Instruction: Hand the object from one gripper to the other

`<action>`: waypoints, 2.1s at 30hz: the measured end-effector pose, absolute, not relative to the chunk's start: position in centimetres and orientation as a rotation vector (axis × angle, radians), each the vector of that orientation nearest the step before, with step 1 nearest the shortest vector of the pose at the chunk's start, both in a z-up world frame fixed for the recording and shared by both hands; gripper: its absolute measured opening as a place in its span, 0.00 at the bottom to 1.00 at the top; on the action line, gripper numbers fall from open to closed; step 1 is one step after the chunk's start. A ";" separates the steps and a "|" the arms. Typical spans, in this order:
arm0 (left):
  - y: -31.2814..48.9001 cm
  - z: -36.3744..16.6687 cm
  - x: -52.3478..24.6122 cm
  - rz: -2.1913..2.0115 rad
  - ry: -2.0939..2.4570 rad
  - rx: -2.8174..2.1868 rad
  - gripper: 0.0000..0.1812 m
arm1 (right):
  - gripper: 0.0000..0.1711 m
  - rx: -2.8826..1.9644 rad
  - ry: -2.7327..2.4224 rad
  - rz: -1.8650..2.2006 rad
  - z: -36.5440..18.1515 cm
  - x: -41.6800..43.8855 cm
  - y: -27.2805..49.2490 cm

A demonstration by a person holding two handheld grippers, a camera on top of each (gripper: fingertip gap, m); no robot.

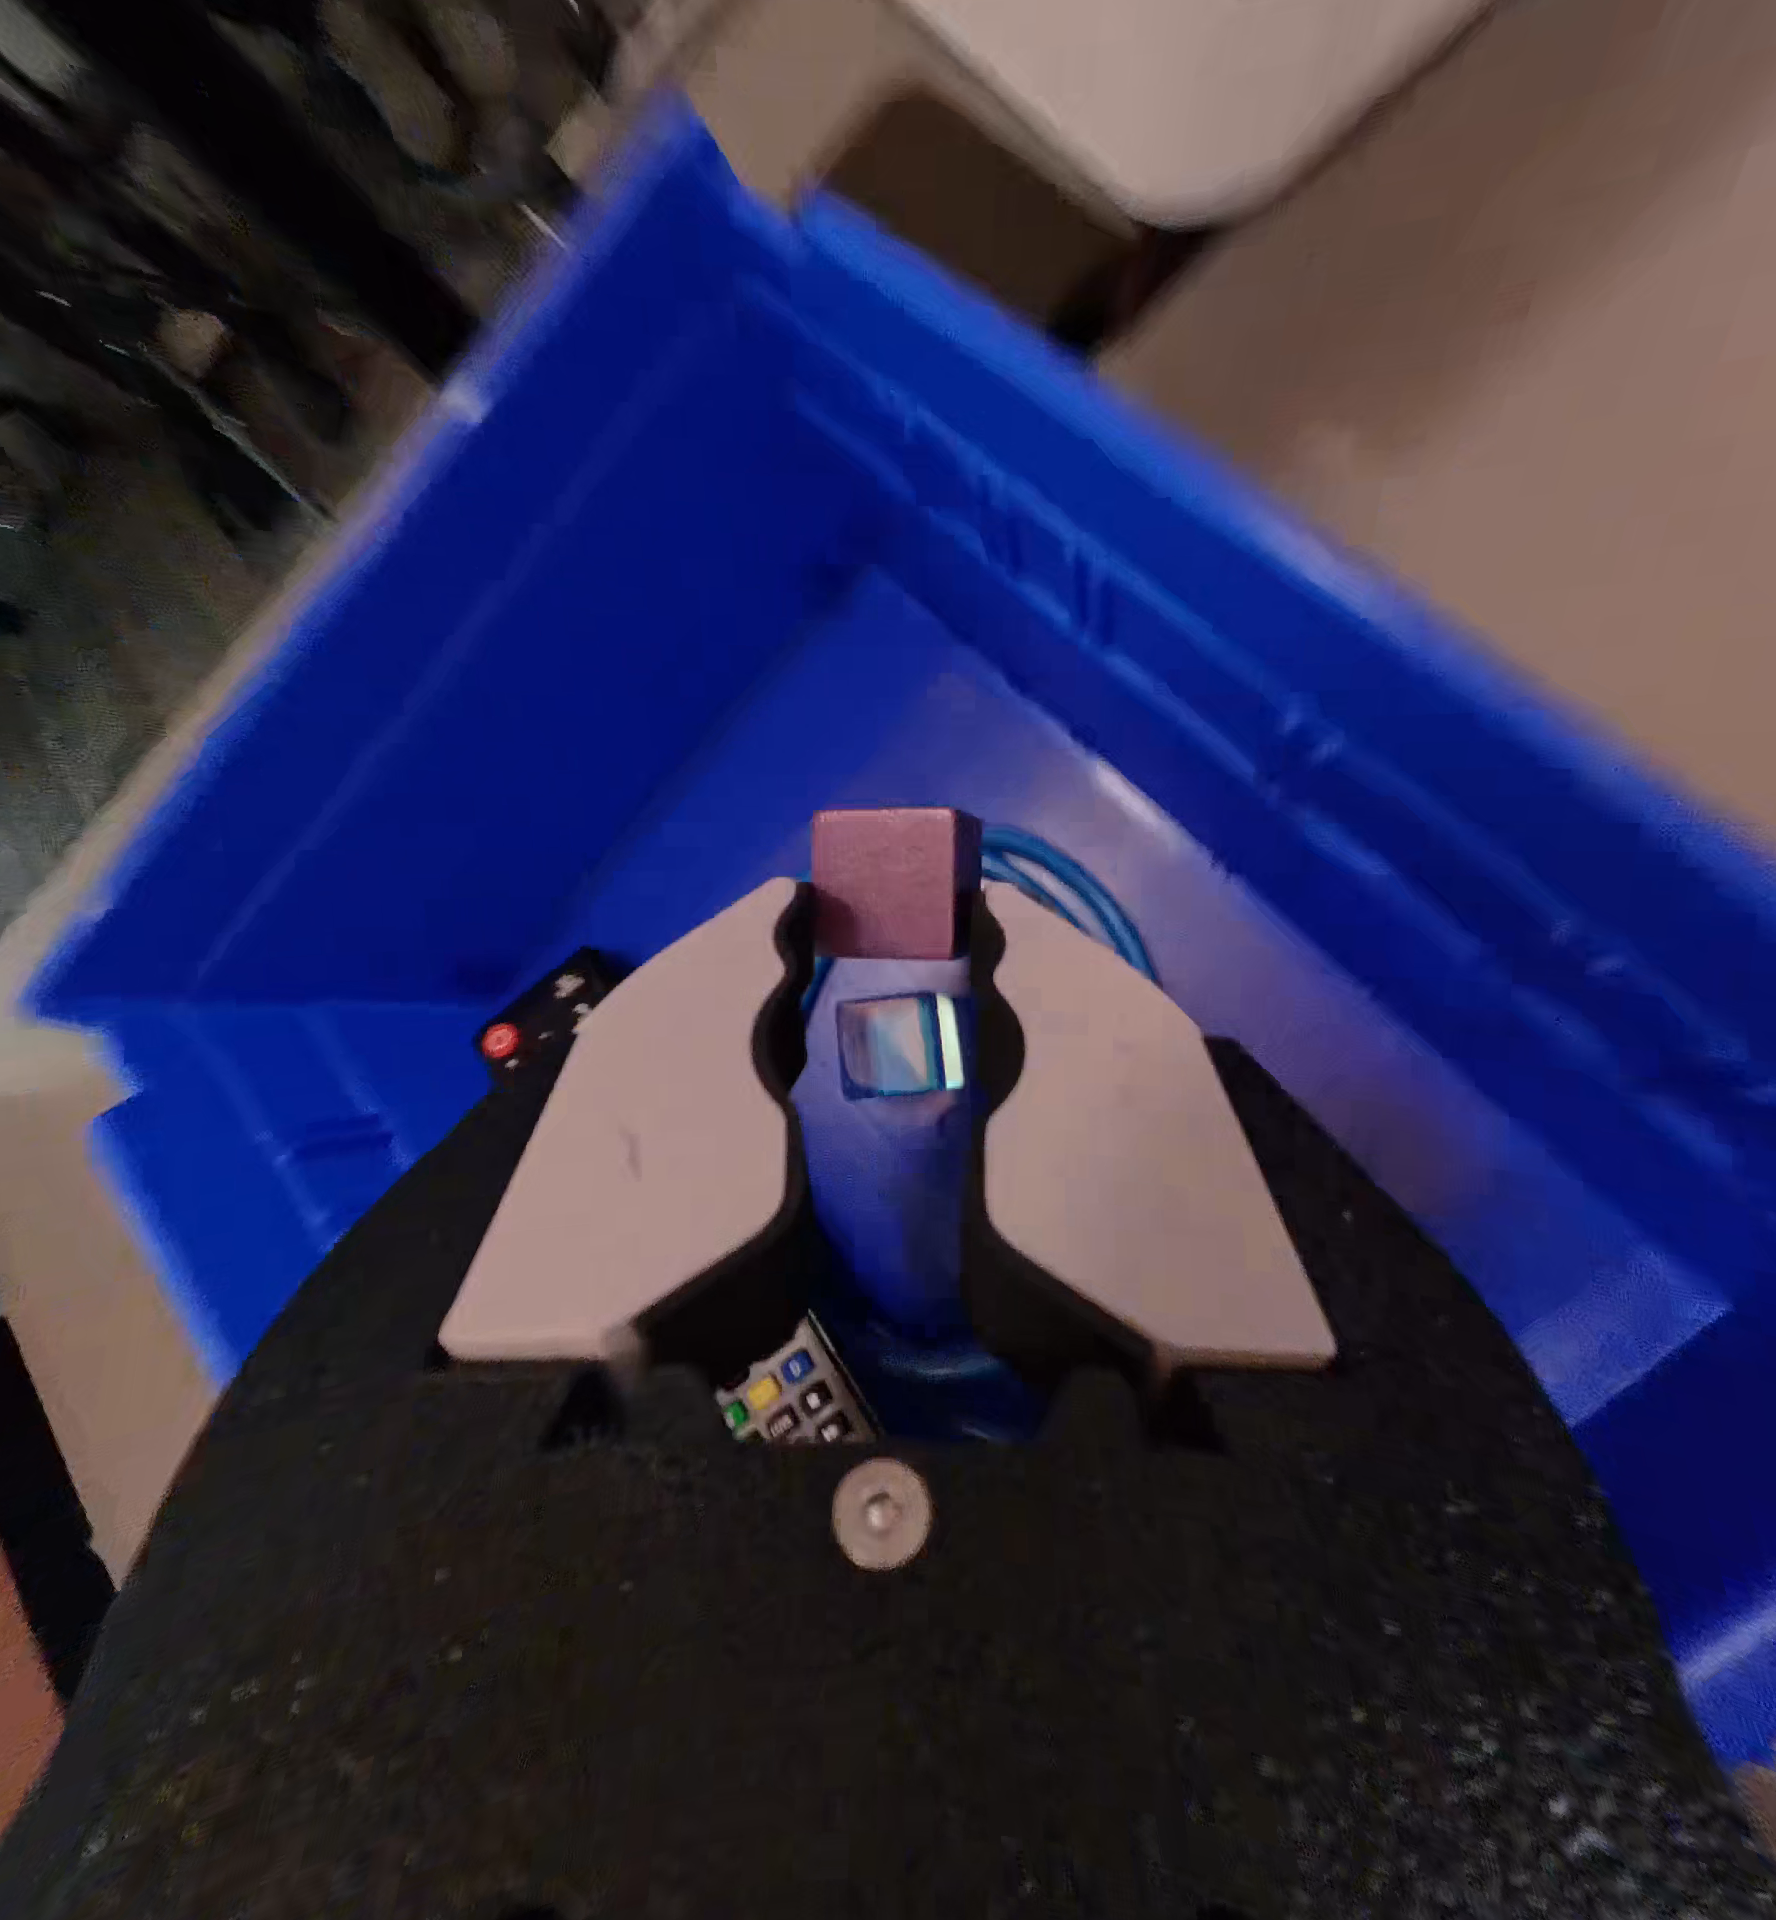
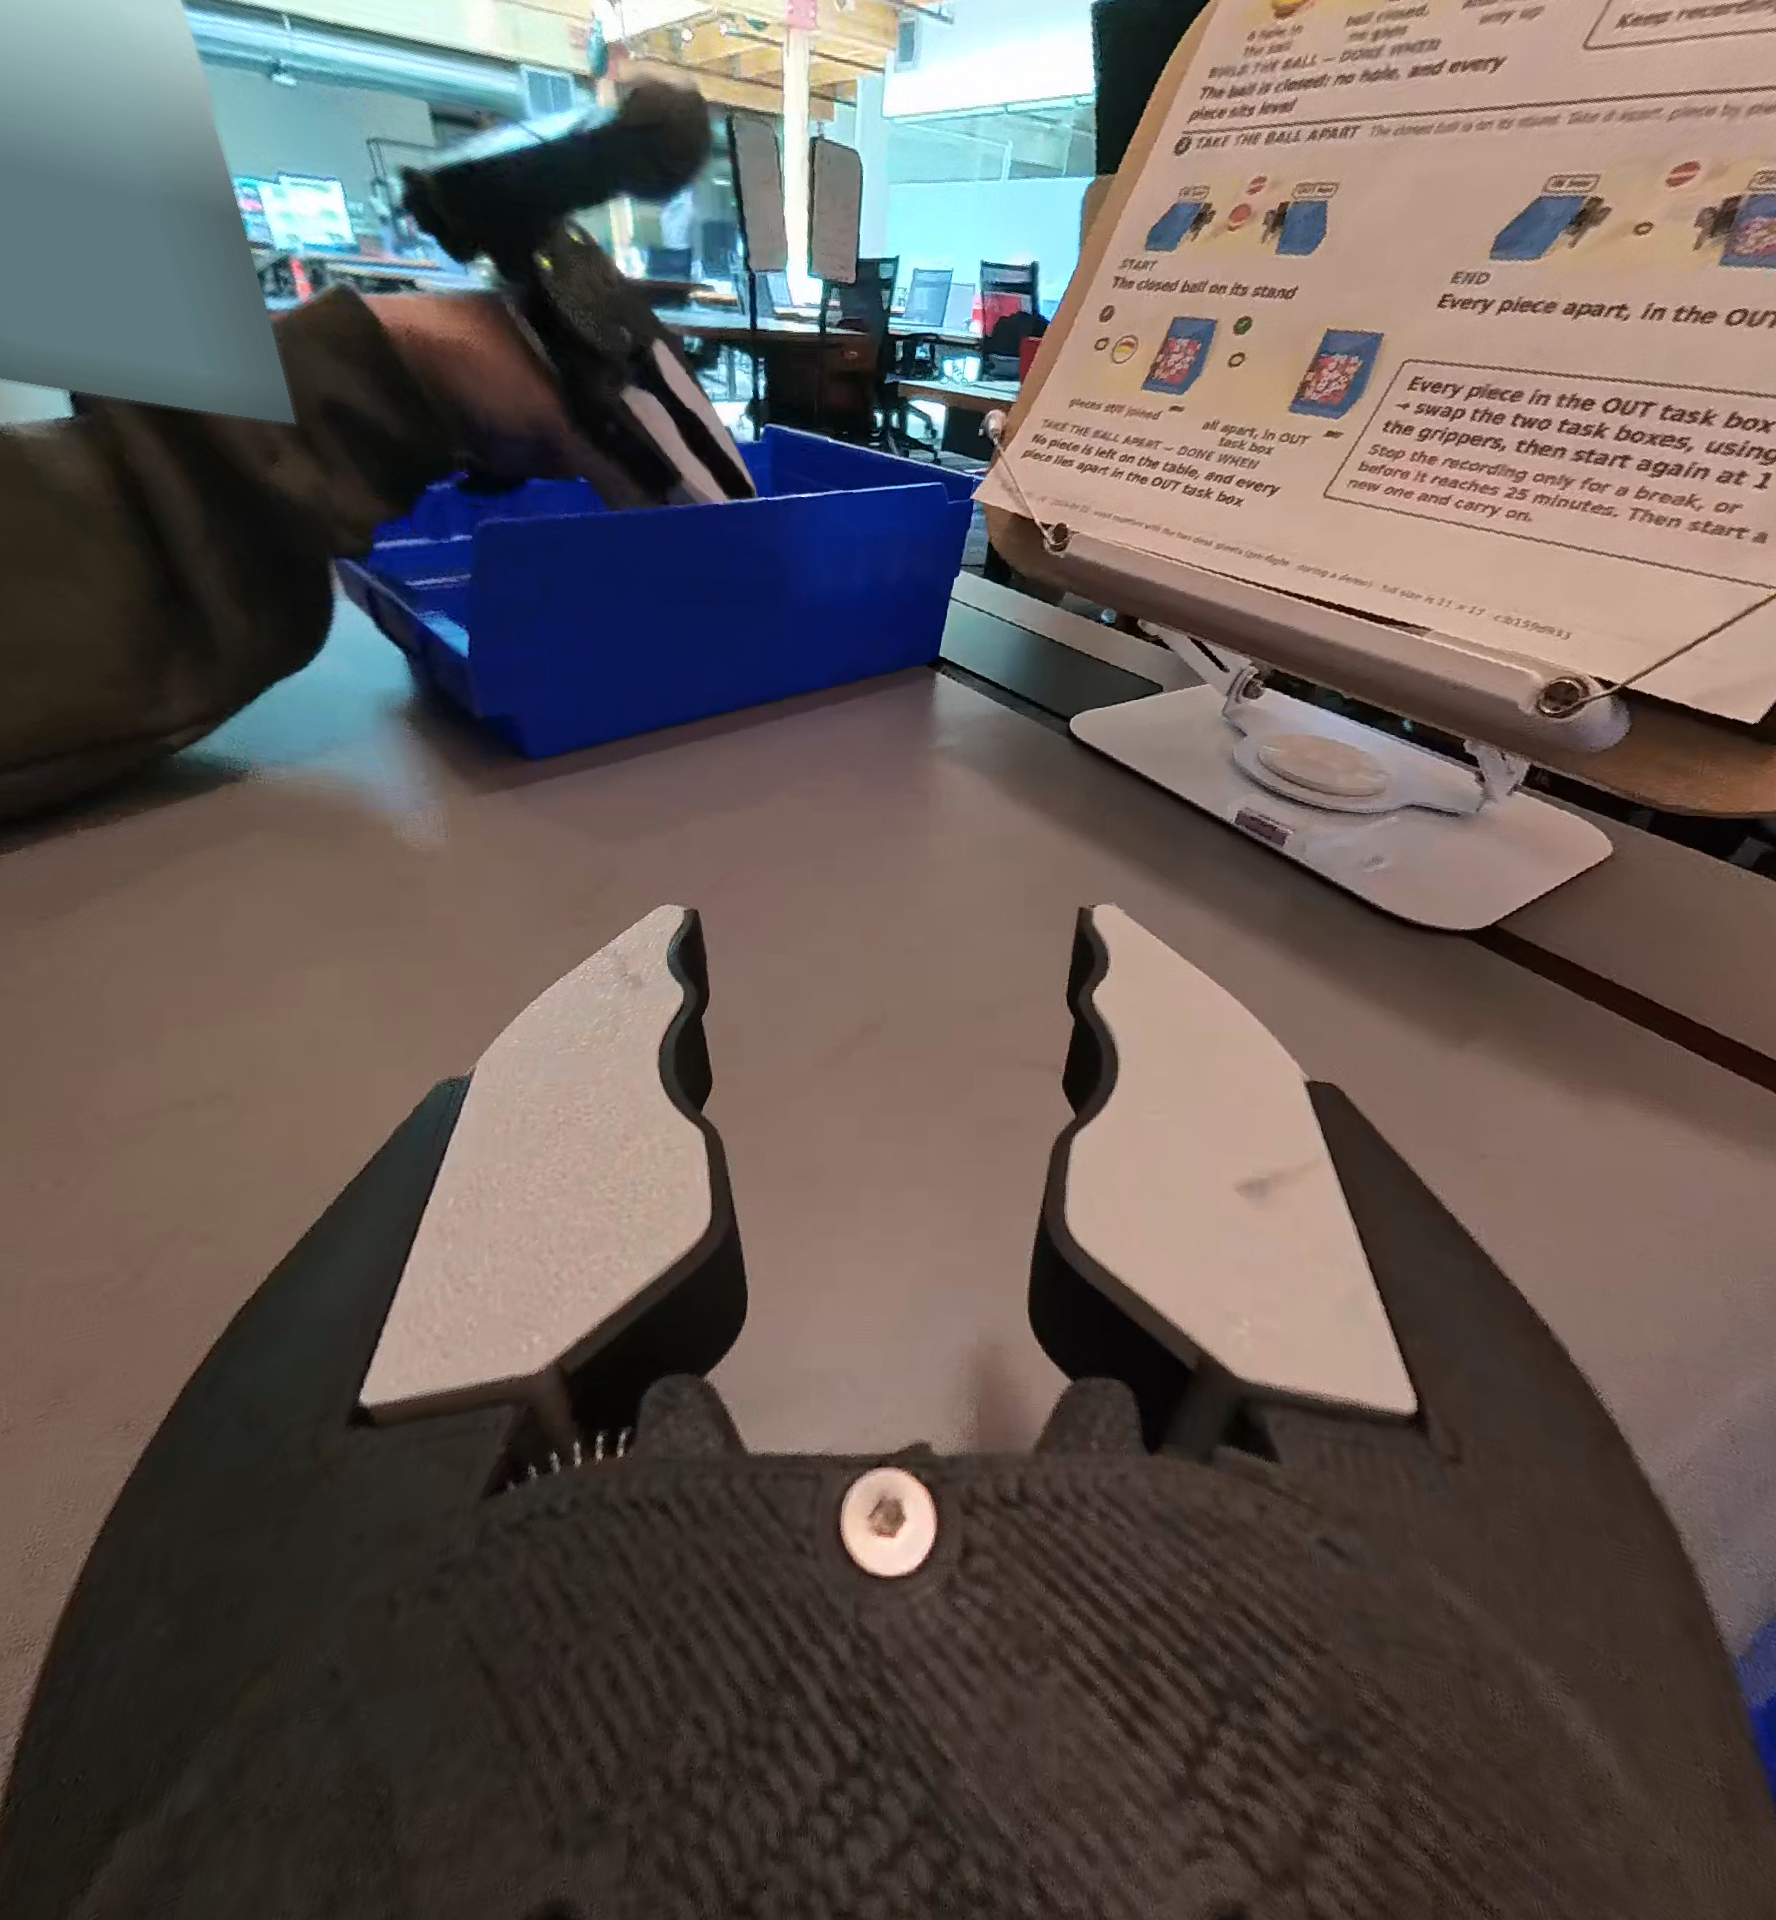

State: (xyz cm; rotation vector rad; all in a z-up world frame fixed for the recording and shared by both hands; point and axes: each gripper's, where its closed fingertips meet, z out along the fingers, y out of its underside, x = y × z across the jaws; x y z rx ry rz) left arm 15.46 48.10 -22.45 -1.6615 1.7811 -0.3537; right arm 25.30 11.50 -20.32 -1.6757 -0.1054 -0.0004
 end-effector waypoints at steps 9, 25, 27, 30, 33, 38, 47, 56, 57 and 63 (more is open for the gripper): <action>30.0 -5.6 14.3 -1.615 1.264 -1.196 0.15 | 0.40 -1.575 -0.083 0.103 -18.8 24.0 11.6; 12.9 -13.3 16.0 -2.007 1.233 -0.688 0.15 | 0.35 -1.199 0.415 1.548 -15.4 18.3 11.3; 12.9 -13.5 15.8 -1.931 1.266 -0.630 0.15 | 0.31 -1.179 0.461 1.627 -15.7 18.0 11.4; 12.5 -14.9 16.3 -1.856 1.370 -0.617 0.15 | 0.28 -1.194 0.465 1.682 -15.8 16.7 11.5; 11.6 -16.1 16.5 -1.824 1.441 -0.597 0.15 | 0.25 -1.130 0.468 1.766 -14.9 16.0 11.4; 11.2 -16.4 16.8 -1.786 1.468 -0.589 0.15 | 0.19 -1.111 0.532 1.784 -15.4 16.1 11.9; 11.9 -16.9 17.7 -1.830 1.500 -0.916 0.26 | 0.17 -1.309 0.278 1.355 -15.2 17.4 11.5; 9.3 -16.5 16.3 -2.510 1.538 -1.417 0.29 | 0.17 -1.449 -0.501 0.143 -15.2 17.5 9.7; 9.2 -16.5 16.2 -2.567 1.538 -1.439 0.28 | 0.17 -1.438 -0.552 0.063 -15.3 17.3 9.6; 8.6 -18.3 15.8 -2.525 1.655 -1.541 0.27 | 0.17 -1.440 -0.899 -0.326 -17.6 15.9 9.7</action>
